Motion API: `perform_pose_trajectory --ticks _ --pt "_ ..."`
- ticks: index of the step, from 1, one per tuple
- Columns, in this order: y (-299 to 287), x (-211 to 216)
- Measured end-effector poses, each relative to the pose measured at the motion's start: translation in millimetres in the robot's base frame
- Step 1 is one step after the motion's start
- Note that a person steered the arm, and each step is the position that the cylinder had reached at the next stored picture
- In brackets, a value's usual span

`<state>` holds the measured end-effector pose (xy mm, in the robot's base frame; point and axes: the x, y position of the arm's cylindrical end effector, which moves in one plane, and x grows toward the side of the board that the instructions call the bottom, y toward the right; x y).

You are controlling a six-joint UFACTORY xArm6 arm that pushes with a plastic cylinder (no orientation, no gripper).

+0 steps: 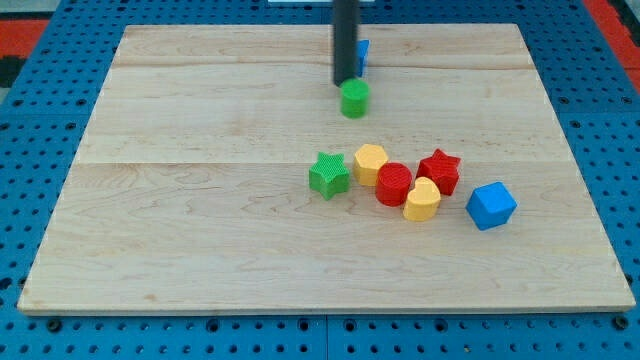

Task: Slide the blue triangle towards the green circle

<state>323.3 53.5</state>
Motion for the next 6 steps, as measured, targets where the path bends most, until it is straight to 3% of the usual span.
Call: perform_pose_trajectory --ticks 1,2,3,4,5,6 --pt "31.3 48.4" --pt "52.0 64.0" --pt "78.4 19.2" --pt "111.1 -68.1" --pt "100.6 -130.3" --pt "12.4 -110.5"
